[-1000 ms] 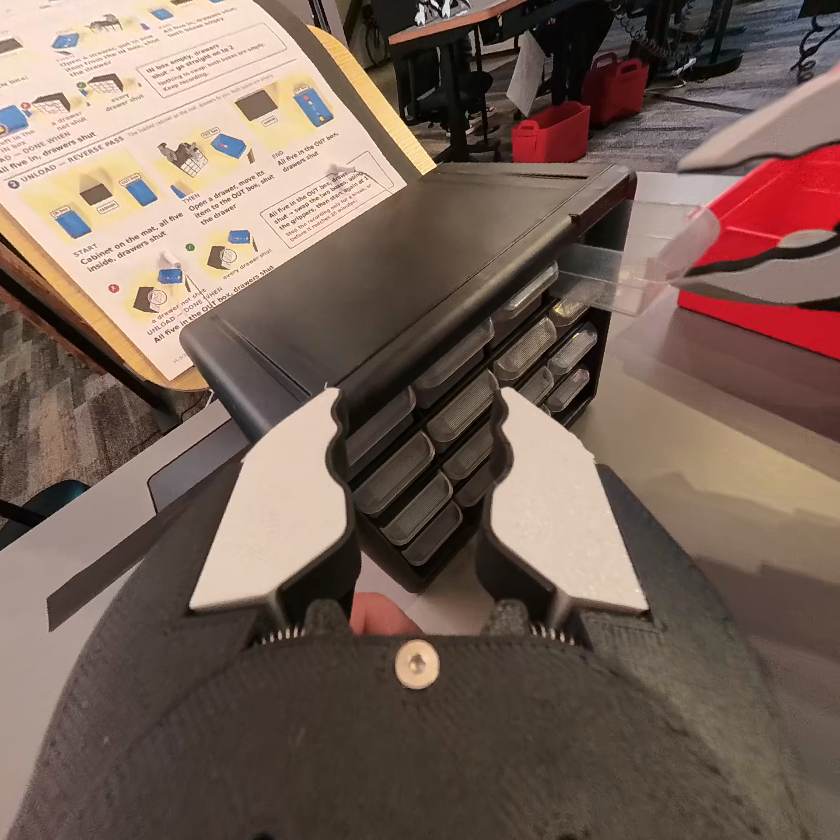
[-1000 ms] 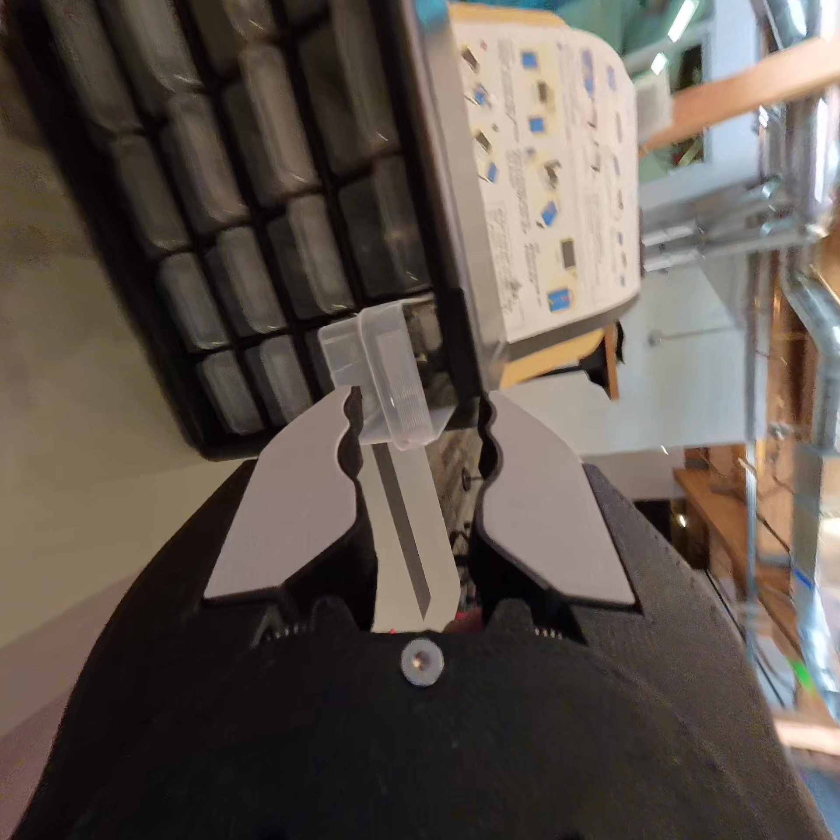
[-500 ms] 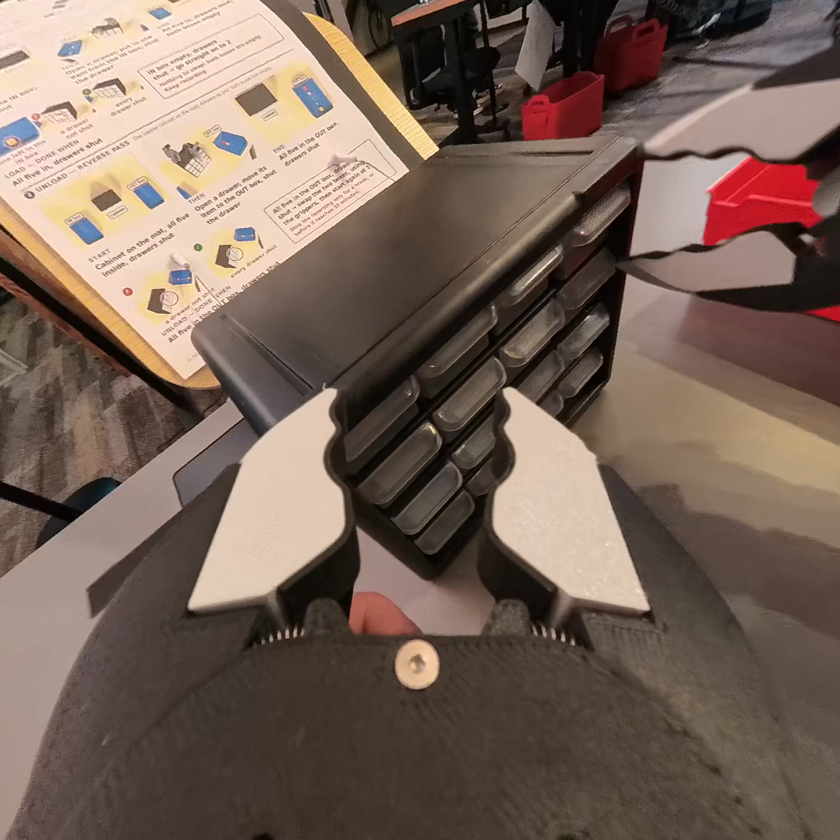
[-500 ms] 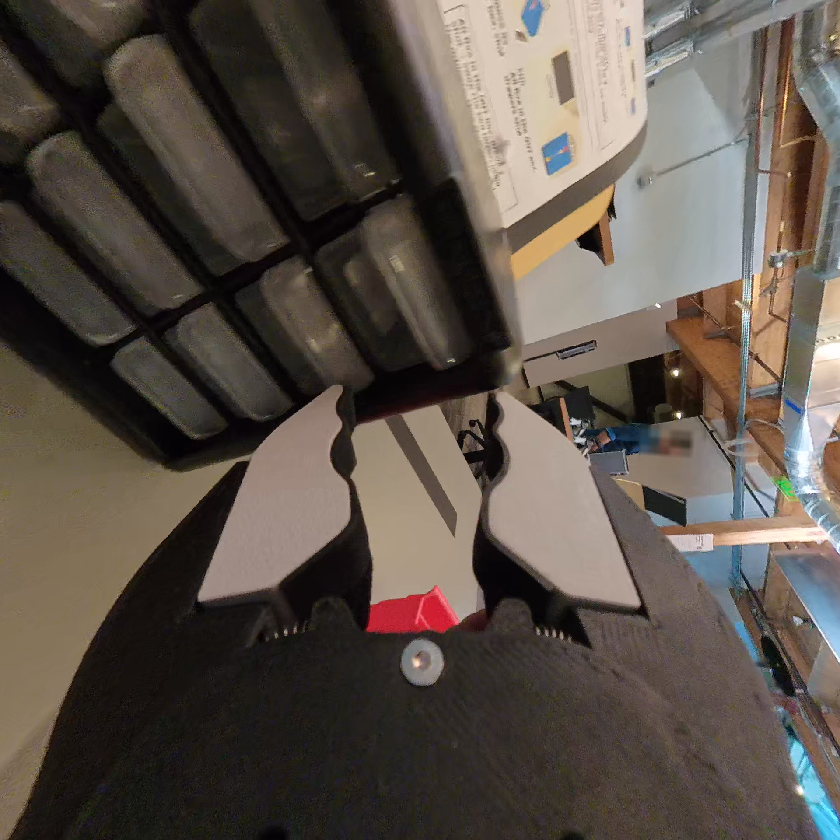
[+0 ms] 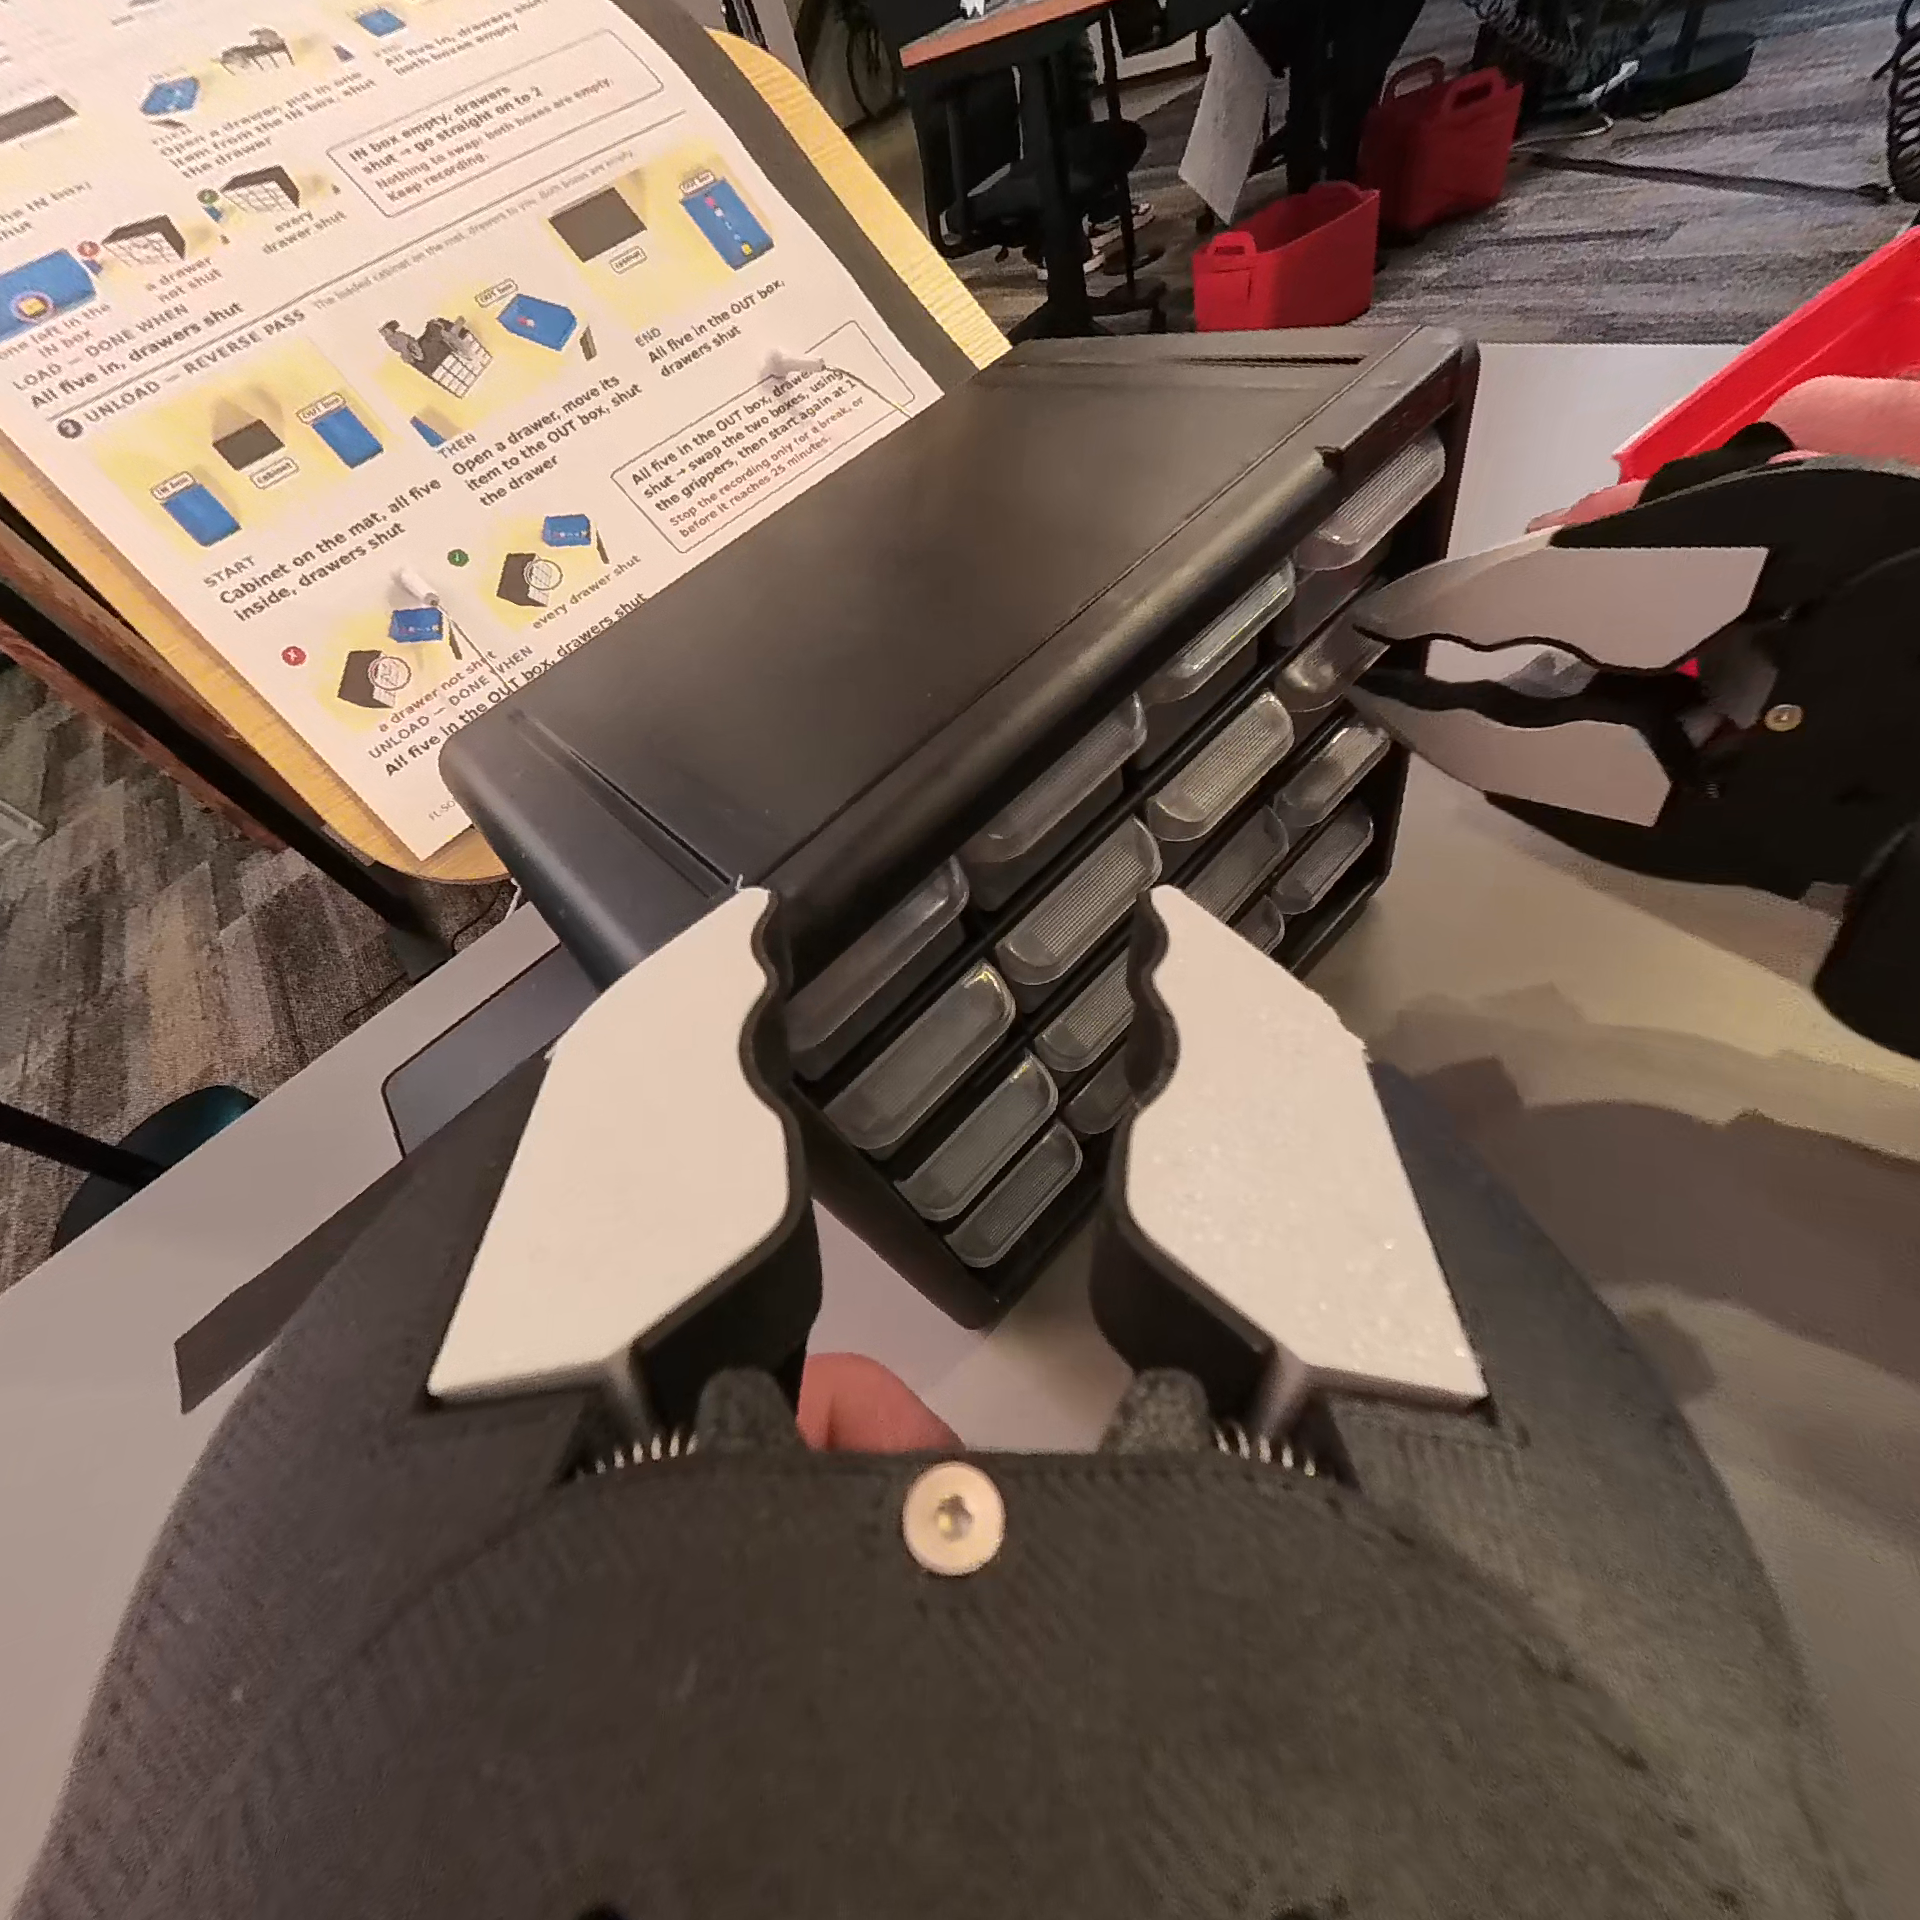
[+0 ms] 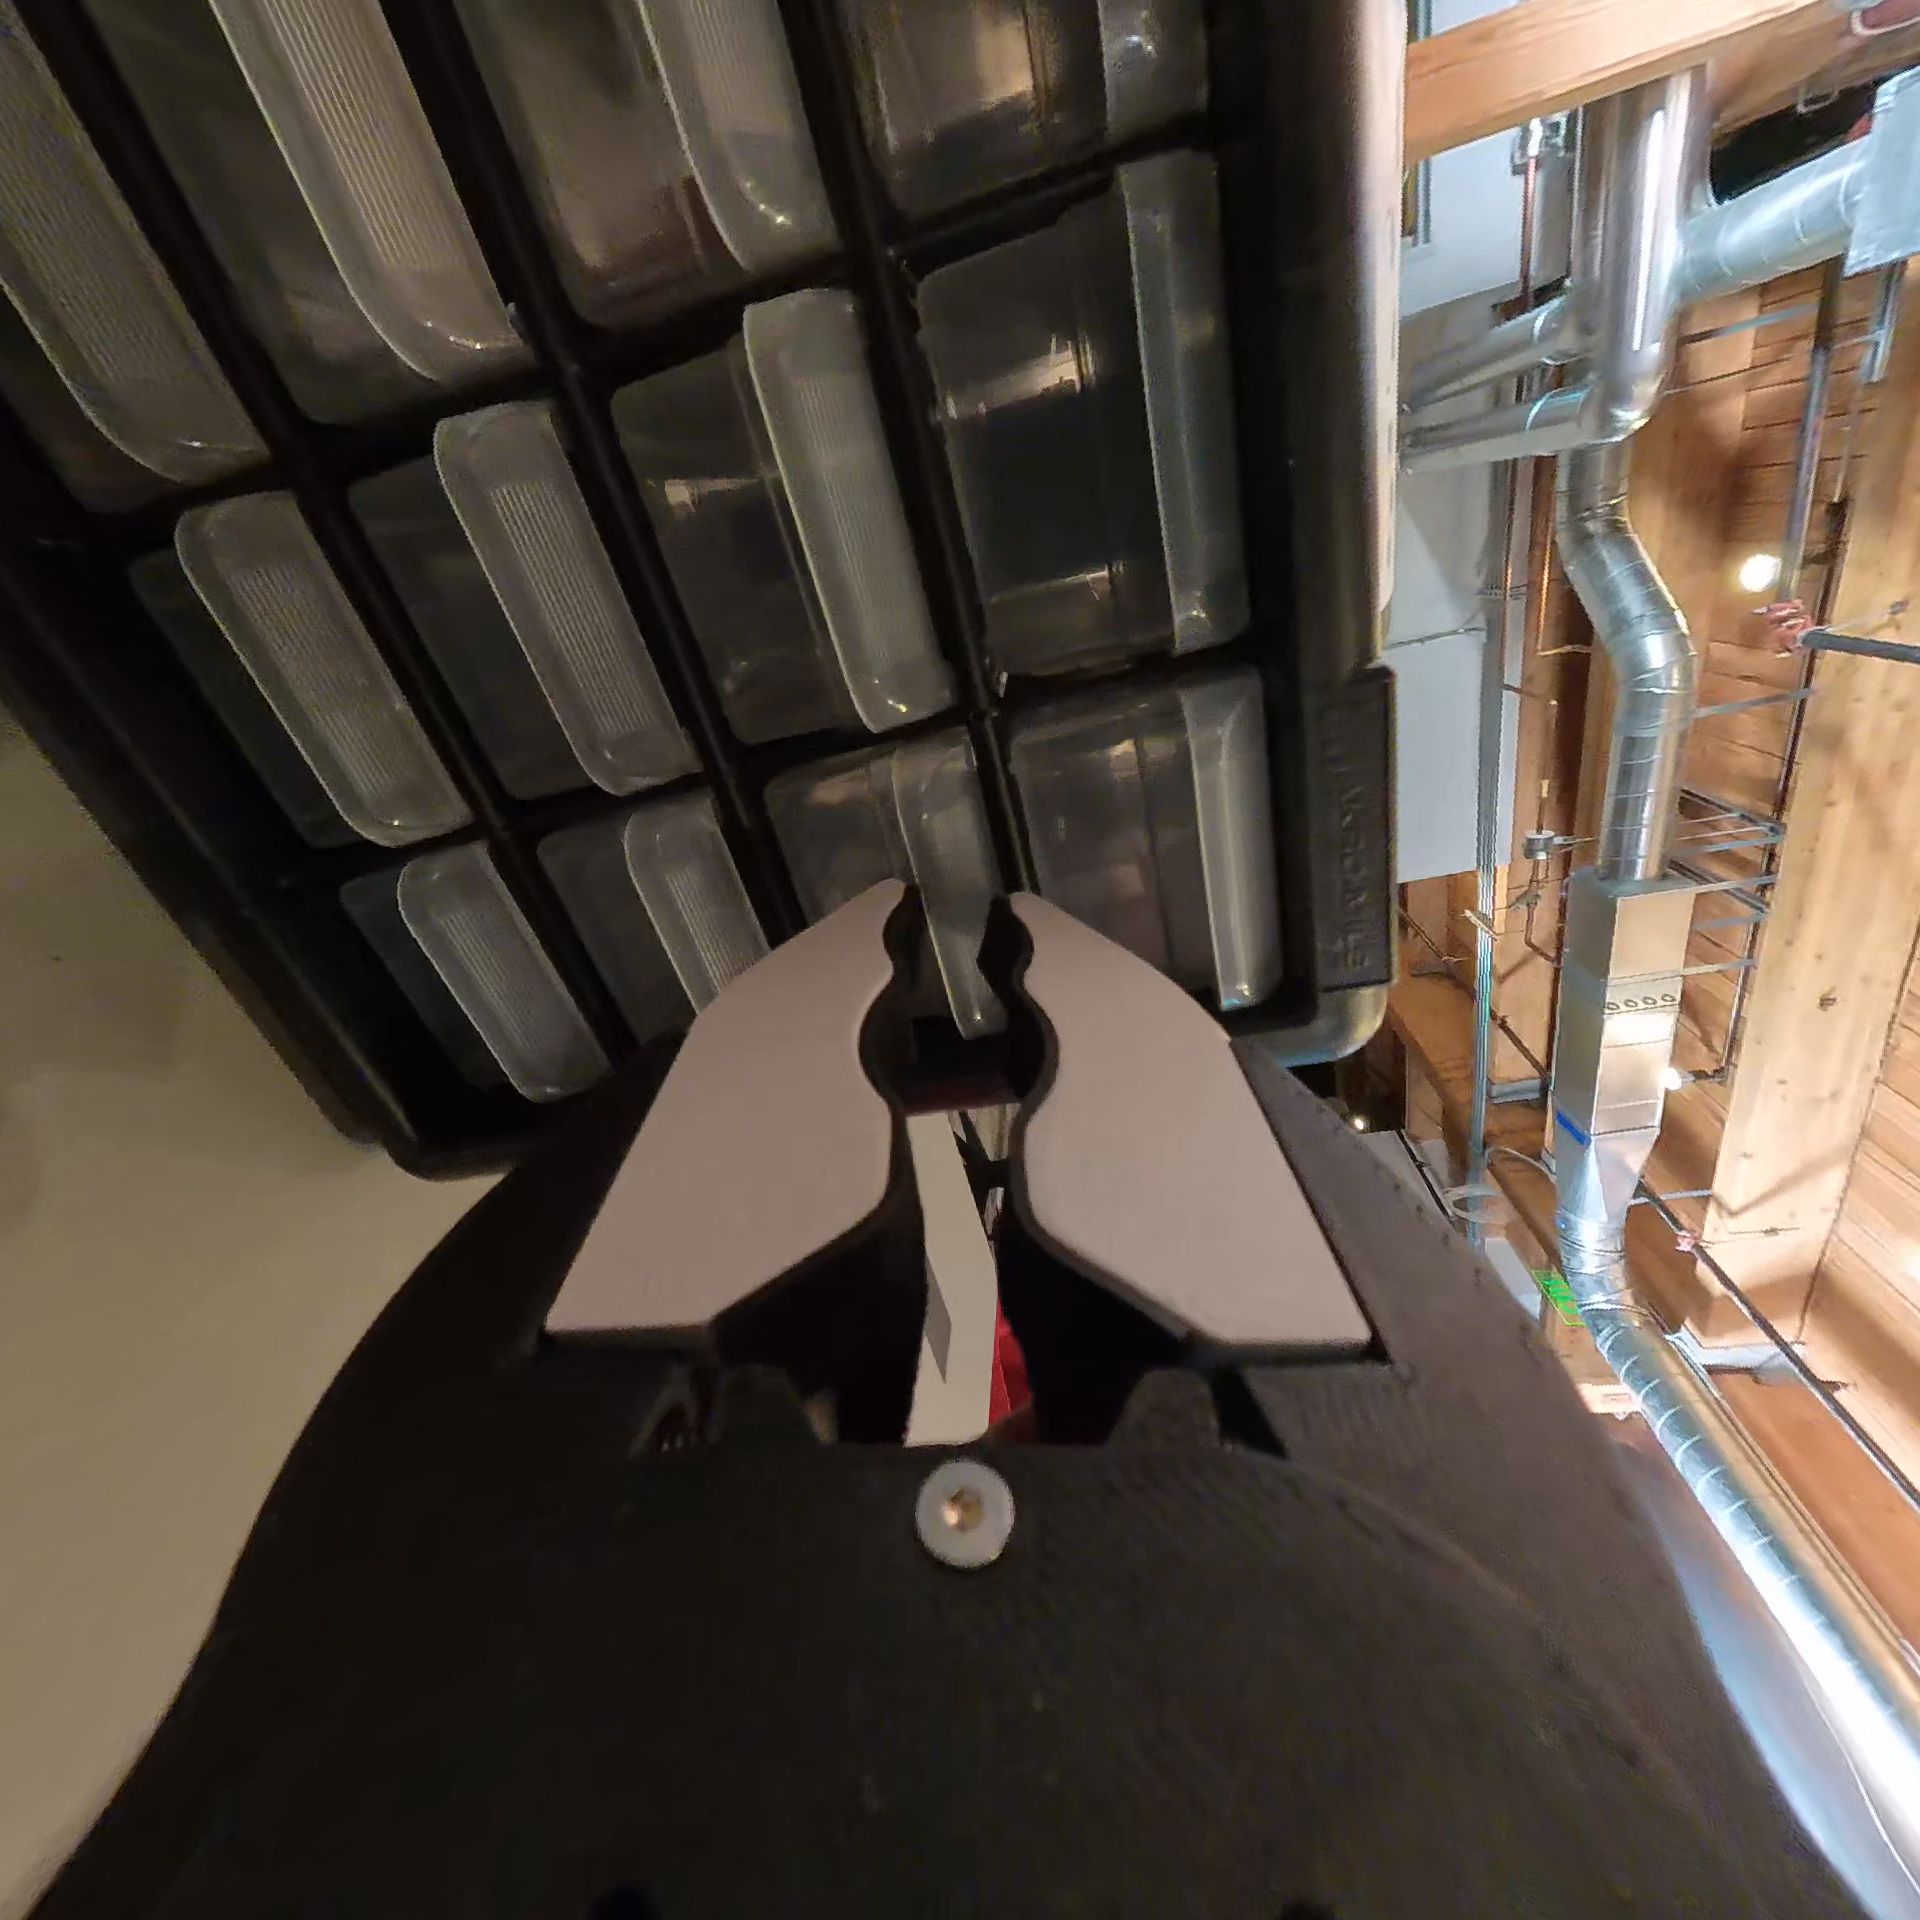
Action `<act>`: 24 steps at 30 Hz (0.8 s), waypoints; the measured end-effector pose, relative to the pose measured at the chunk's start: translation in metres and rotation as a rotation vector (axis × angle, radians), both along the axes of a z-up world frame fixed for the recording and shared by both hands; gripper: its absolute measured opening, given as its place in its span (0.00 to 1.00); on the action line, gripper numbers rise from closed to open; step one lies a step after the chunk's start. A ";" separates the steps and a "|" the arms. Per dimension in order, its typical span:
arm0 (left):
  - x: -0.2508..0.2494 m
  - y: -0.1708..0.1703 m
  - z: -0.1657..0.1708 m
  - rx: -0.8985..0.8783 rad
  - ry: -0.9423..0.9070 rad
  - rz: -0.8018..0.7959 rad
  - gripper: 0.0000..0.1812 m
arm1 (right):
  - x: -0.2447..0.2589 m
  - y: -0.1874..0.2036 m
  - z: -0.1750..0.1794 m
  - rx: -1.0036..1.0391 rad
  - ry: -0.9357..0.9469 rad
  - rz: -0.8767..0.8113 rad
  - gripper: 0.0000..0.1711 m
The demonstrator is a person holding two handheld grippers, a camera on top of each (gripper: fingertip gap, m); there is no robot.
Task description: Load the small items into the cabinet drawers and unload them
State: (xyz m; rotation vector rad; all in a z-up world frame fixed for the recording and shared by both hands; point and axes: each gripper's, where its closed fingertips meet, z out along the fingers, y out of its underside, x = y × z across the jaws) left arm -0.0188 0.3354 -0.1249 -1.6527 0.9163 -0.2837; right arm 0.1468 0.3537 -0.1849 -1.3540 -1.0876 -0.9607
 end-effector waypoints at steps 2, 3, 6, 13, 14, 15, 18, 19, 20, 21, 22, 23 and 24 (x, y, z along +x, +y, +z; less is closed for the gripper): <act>0.000 0.000 0.000 0.000 0.000 -0.002 0.34 | 0.000 -0.004 0.000 -0.012 -0.004 0.005 0.05; 0.000 0.000 0.000 0.001 0.000 0.000 0.34 | 0.000 -0.008 0.000 -0.019 -0.005 0.008 0.05; -0.001 0.001 0.000 0.001 -0.002 0.000 0.34 | -0.001 -0.026 -0.002 -0.054 -0.003 0.027 0.03; -0.002 0.002 0.001 0.002 -0.009 0.002 0.34 | -0.008 -0.064 0.002 -0.091 0.026 0.072 0.03; -0.002 0.002 0.001 0.002 -0.009 0.003 0.34 | -0.009 -0.065 0.004 -0.089 0.030 0.079 0.03; -0.002 0.002 0.001 0.002 -0.008 0.004 0.34 | -0.010 -0.063 0.003 -0.109 0.032 0.082 0.05; -0.002 0.001 0.000 0.001 -0.002 0.005 0.34 | 0.000 -0.044 0.000 -0.157 0.011 0.020 0.25; -0.002 0.002 0.001 0.001 -0.002 0.005 0.34 | 0.002 -0.039 0.004 -0.146 0.011 0.012 0.22; -0.002 0.002 0.000 0.001 -0.003 0.005 0.34 | 0.003 -0.034 0.007 -0.149 0.004 0.010 0.18; -0.002 0.002 0.001 0.001 -0.003 0.006 0.34 | 0.004 -0.030 0.004 -0.179 -0.011 0.007 0.12; -0.002 0.002 0.001 0.000 -0.003 0.006 0.34 | 0.004 -0.027 -0.001 -0.212 -0.034 0.003 0.10; -0.002 0.002 0.000 0.000 -0.002 0.005 0.34 | 0.004 -0.025 -0.004 -0.217 -0.059 0.011 0.09; -0.002 0.002 0.000 0.002 -0.001 0.005 0.34 | 0.002 -0.026 -0.003 -0.216 -0.074 0.022 0.09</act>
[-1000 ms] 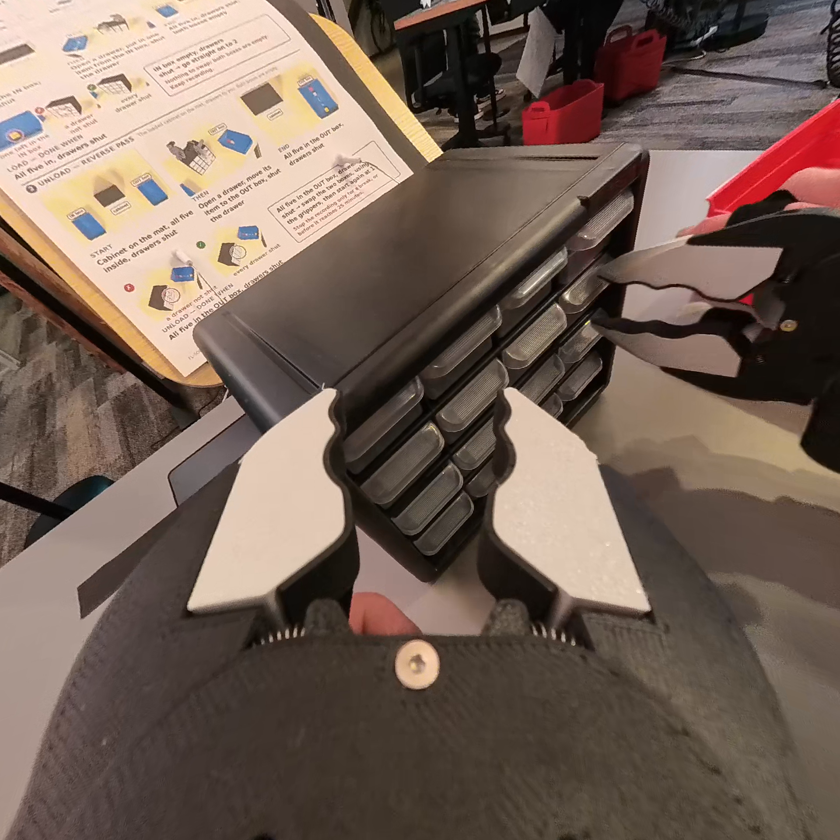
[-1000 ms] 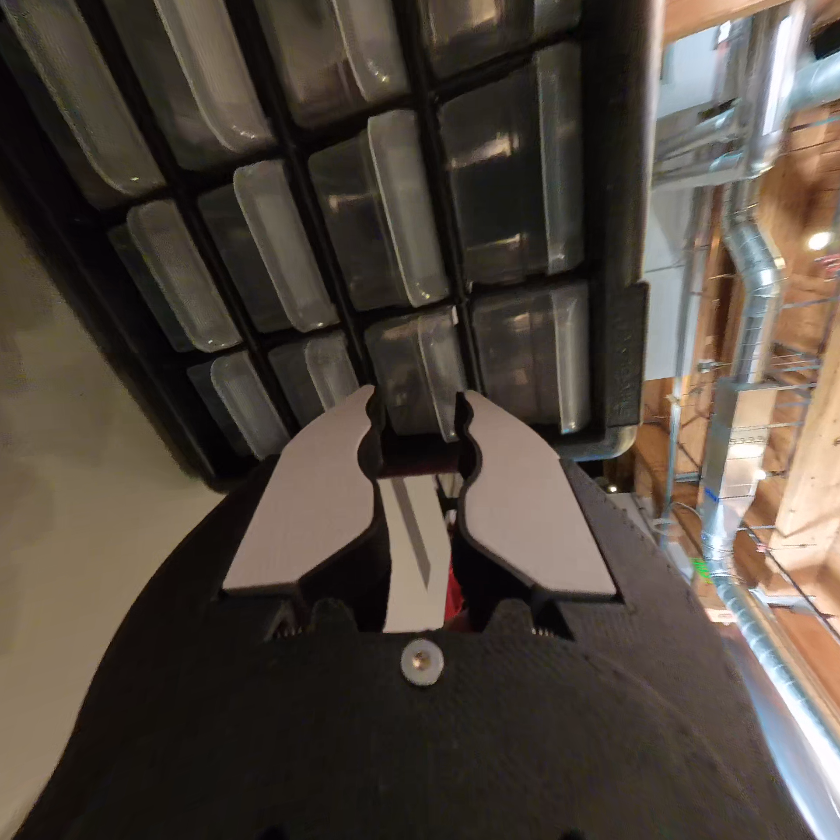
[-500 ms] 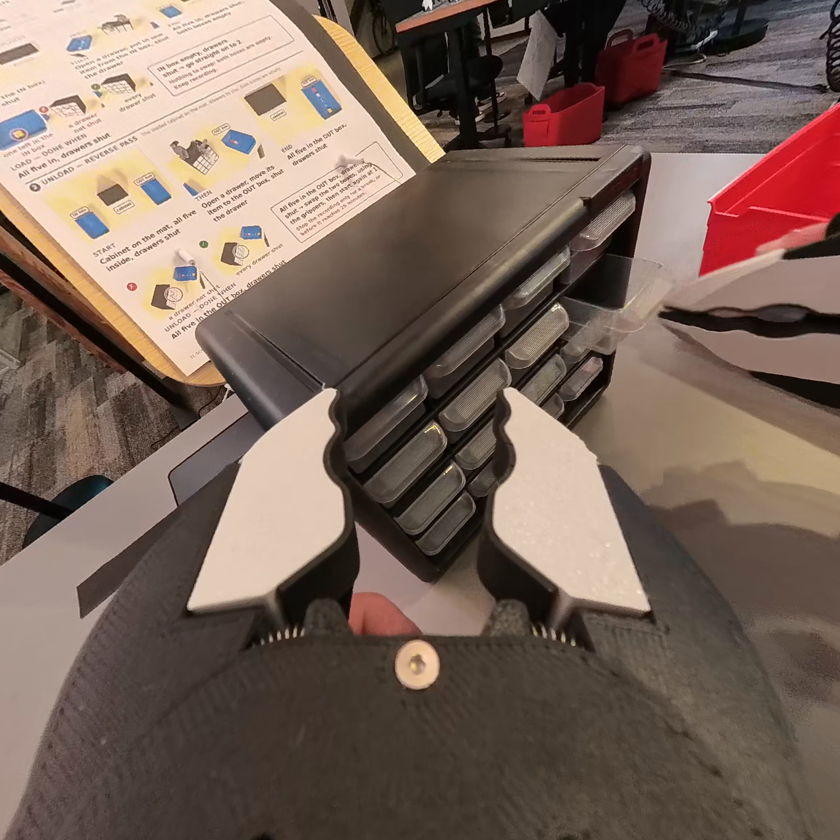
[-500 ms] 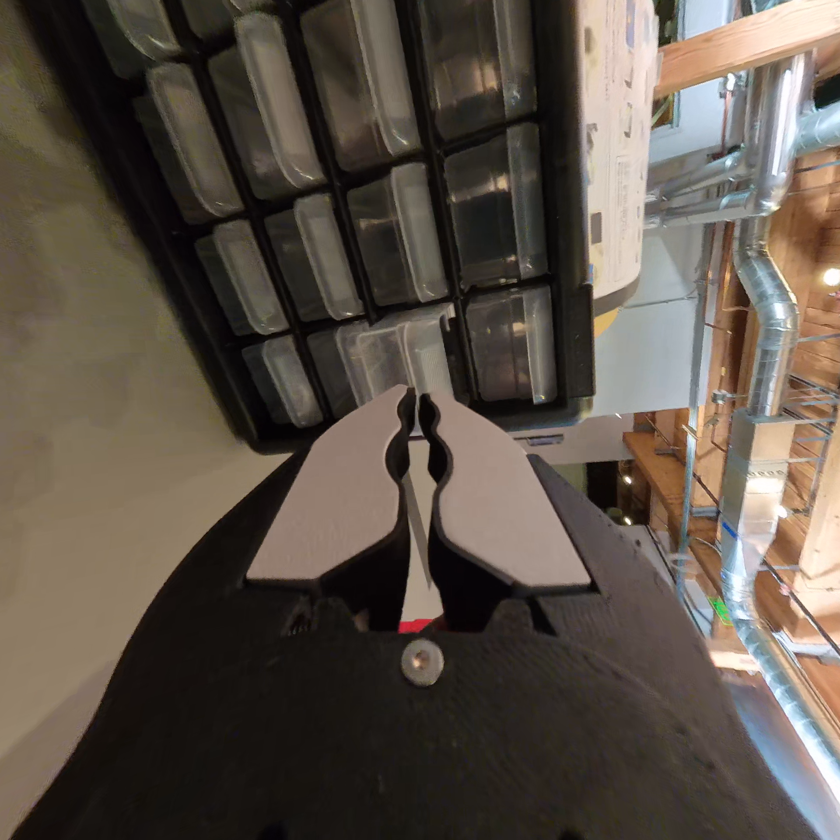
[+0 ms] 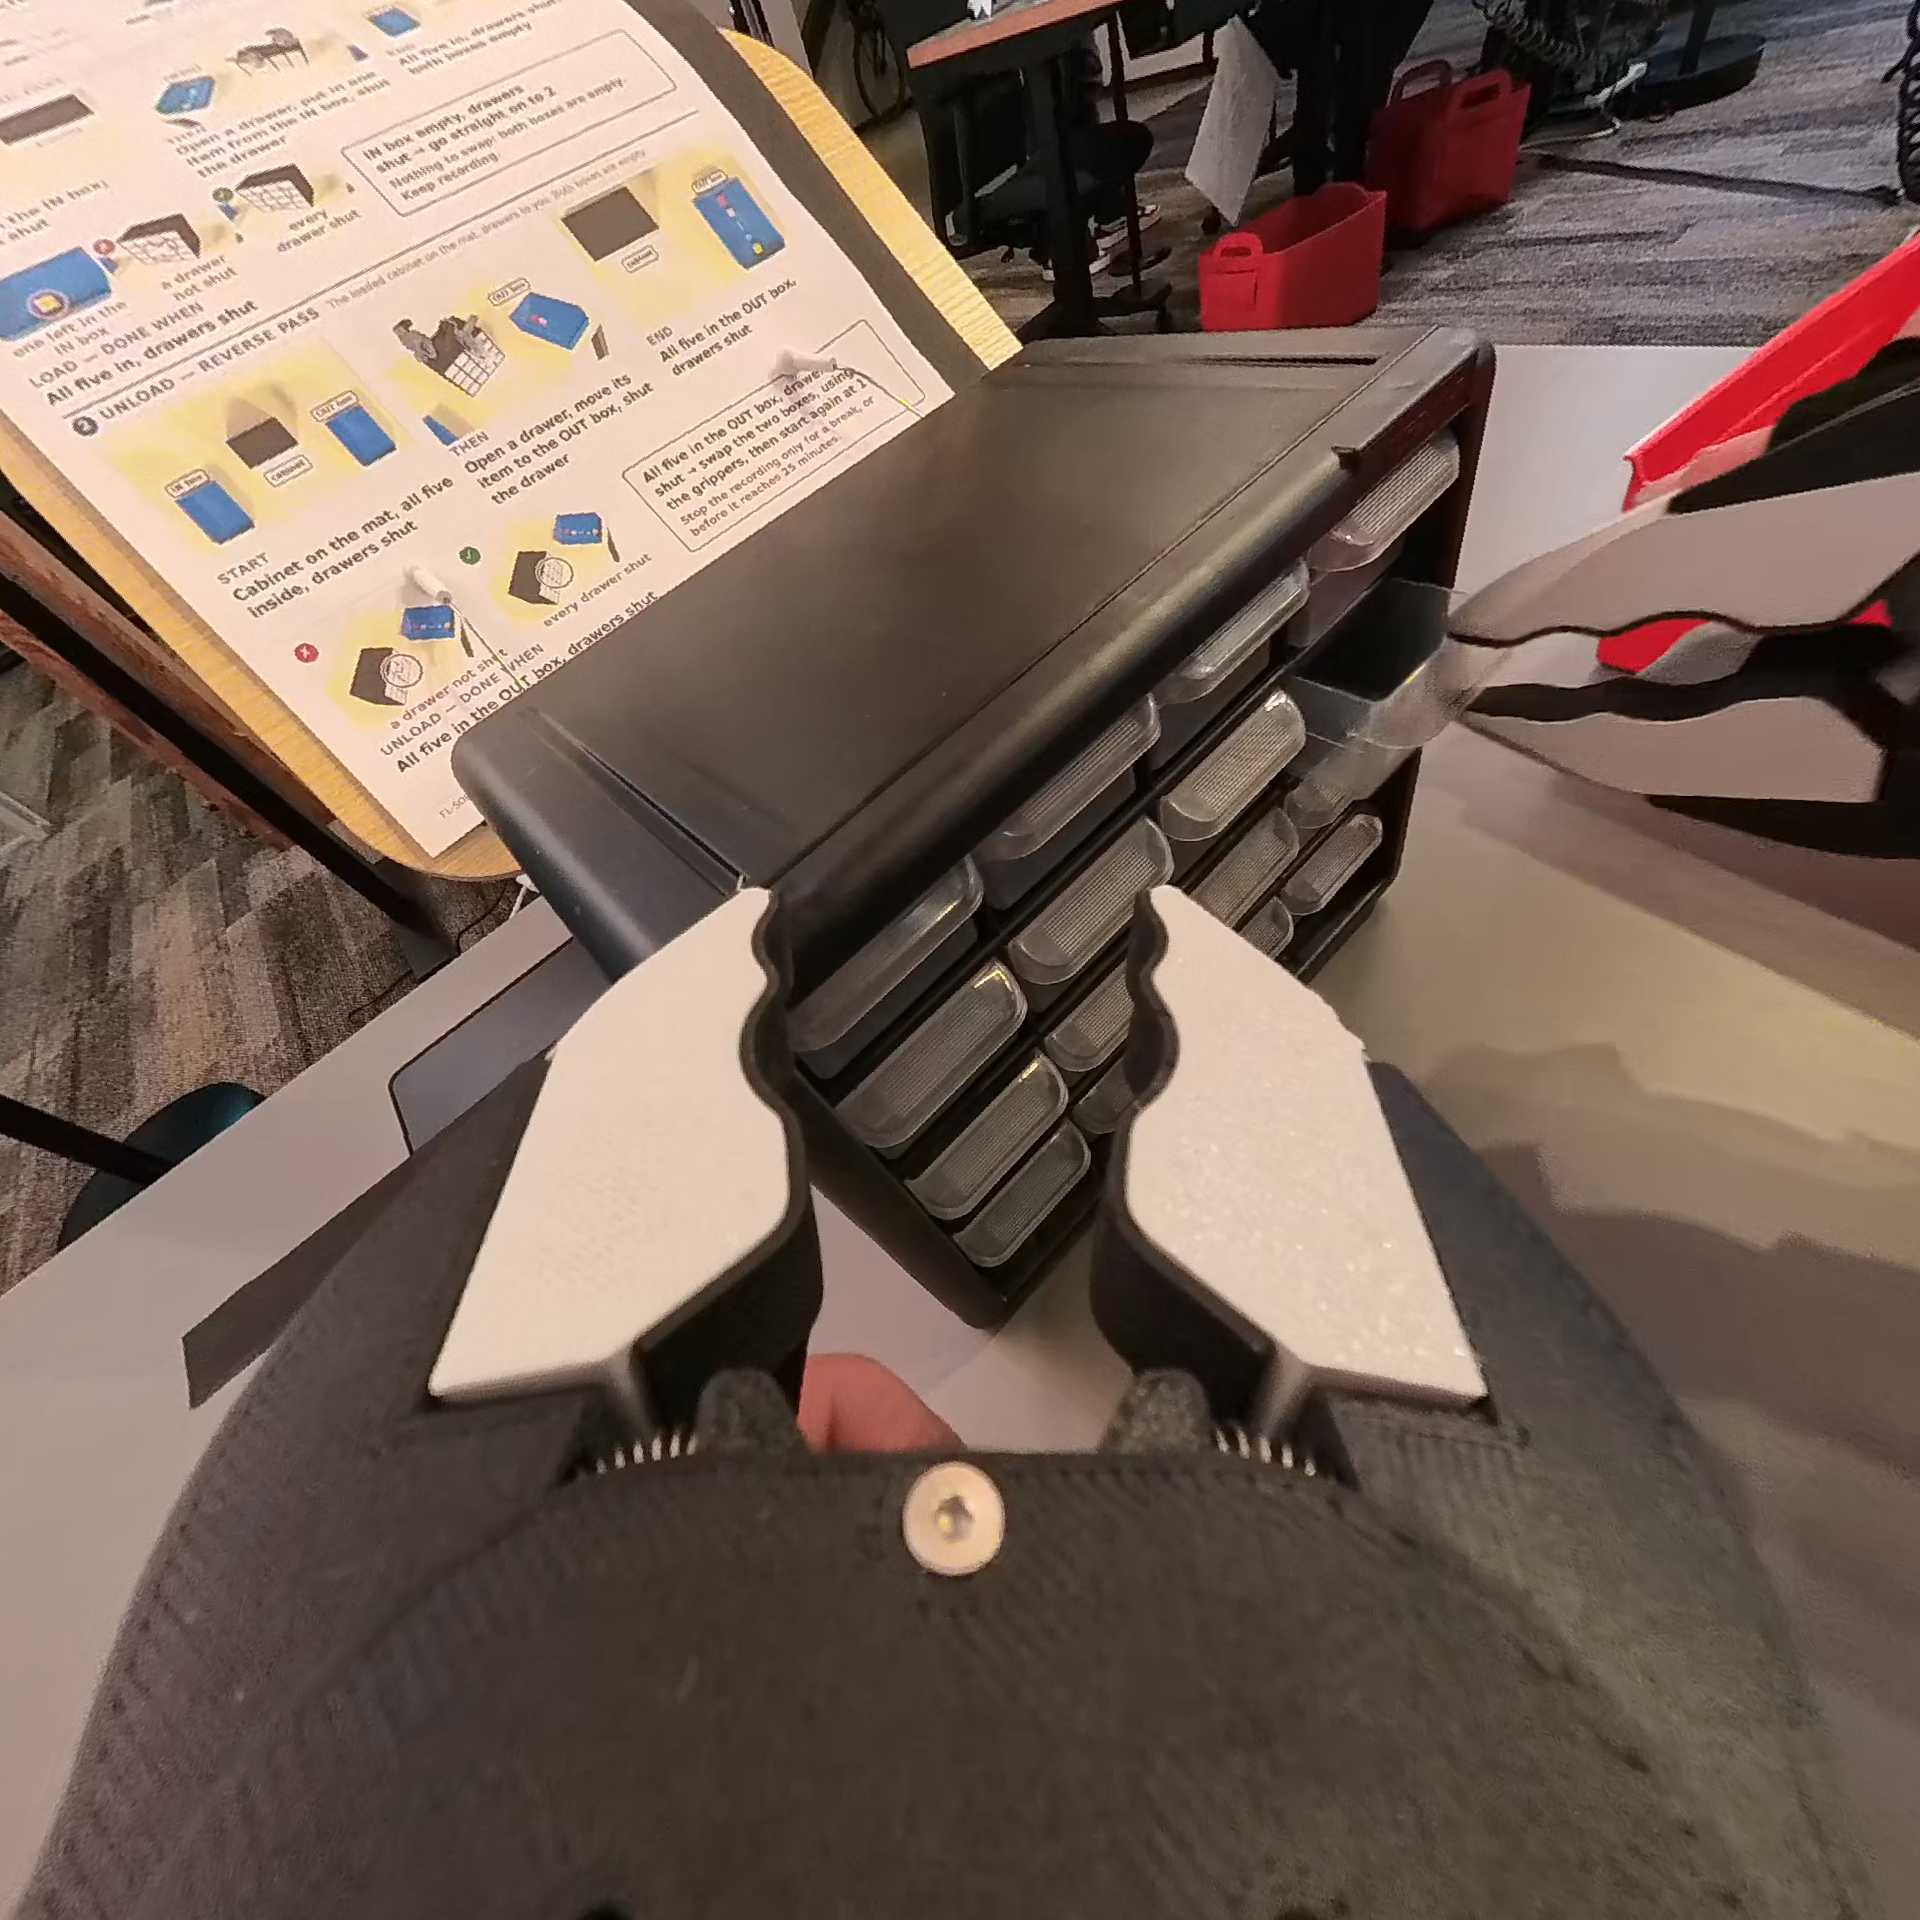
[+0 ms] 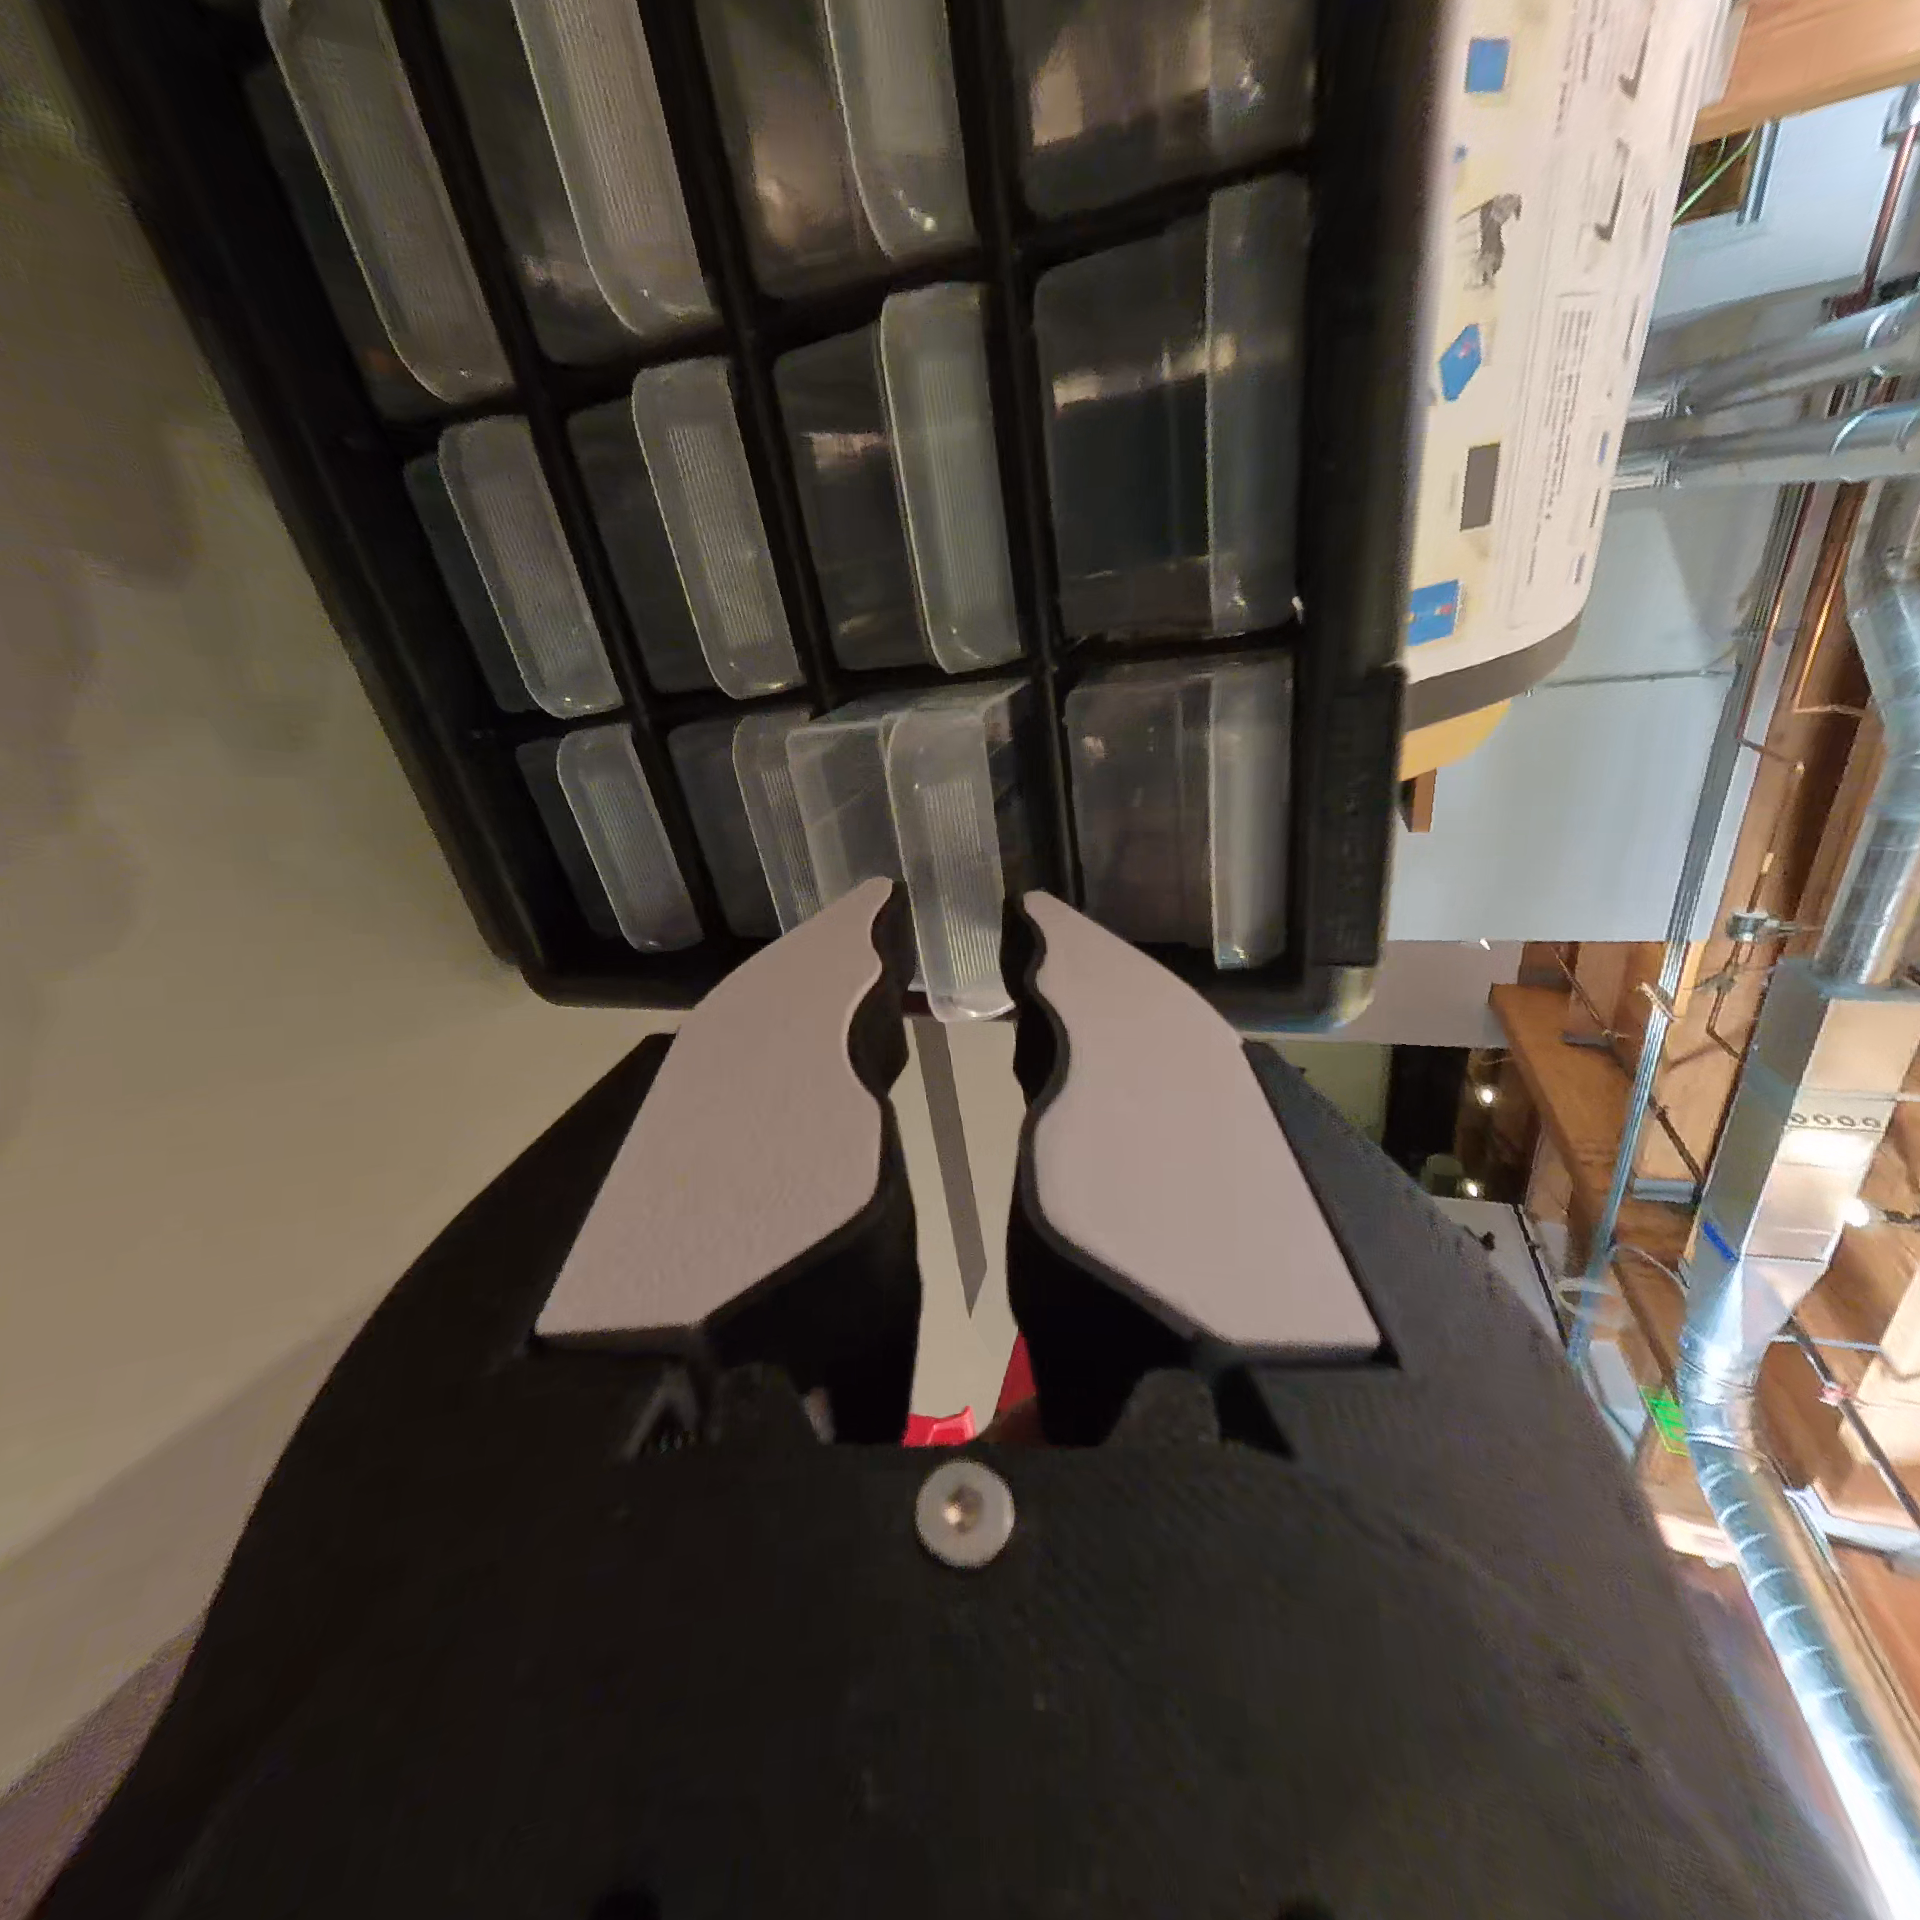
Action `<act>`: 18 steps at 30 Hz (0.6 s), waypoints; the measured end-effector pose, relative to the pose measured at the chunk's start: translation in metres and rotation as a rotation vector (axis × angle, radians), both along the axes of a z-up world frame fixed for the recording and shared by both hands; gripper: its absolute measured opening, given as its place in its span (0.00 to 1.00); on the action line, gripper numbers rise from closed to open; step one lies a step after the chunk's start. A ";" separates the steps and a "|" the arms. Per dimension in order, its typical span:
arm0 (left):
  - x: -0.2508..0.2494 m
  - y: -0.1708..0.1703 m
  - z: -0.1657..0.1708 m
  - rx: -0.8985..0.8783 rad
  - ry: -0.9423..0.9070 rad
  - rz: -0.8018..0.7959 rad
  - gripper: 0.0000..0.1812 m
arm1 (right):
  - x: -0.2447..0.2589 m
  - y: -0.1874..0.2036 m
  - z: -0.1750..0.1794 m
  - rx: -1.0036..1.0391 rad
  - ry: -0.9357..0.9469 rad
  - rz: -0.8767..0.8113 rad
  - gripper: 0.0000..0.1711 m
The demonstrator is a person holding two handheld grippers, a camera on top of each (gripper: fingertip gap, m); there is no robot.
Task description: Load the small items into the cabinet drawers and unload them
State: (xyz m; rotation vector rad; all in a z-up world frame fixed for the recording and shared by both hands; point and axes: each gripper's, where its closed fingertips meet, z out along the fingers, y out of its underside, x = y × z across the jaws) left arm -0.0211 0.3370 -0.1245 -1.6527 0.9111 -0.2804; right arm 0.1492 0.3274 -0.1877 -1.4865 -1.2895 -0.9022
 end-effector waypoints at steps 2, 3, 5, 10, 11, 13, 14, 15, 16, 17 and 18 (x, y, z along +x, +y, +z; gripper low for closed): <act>-0.001 0.001 0.000 0.003 0.002 0.003 0.34 | -0.003 -0.009 0.003 -0.016 0.011 0.022 0.08; -0.002 0.001 0.000 0.001 -0.002 0.003 0.34 | -0.002 -0.015 0.002 -0.020 0.001 0.026 0.08; -0.003 0.002 0.000 -0.001 -0.009 0.004 0.34 | -0.001 -0.029 0.000 -0.033 -0.006 0.031 0.09; -0.003 0.003 0.001 -0.004 -0.014 0.007 0.34 | -0.005 -0.060 0.002 -0.041 -0.012 0.060 0.08; -0.003 0.002 0.001 -0.003 -0.011 0.006 0.34 | -0.007 -0.064 0.003 -0.038 -0.012 0.067 0.08; -0.004 0.002 0.001 -0.003 -0.005 0.007 0.34 | -0.008 -0.071 0.001 -0.046 -0.014 0.074 0.09; -0.004 0.002 0.001 -0.004 -0.004 0.007 0.34 | -0.007 -0.074 -0.001 -0.048 -0.018 0.081 0.09; -0.004 0.002 0.001 -0.005 -0.002 0.009 0.34 | -0.007 -0.076 -0.002 -0.050 -0.019 0.084 0.09; -0.005 0.003 0.001 -0.006 -0.002 0.011 0.34 | -0.005 -0.078 -0.003 -0.057 -0.015 0.081 0.09; -0.005 0.003 0.001 -0.007 -0.004 0.012 0.34 | -0.004 -0.079 -0.004 -0.059 -0.015 0.078 0.09; -0.005 0.003 0.001 -0.008 -0.004 0.012 0.34 | -0.003 -0.080 -0.005 -0.058 -0.016 0.080 0.09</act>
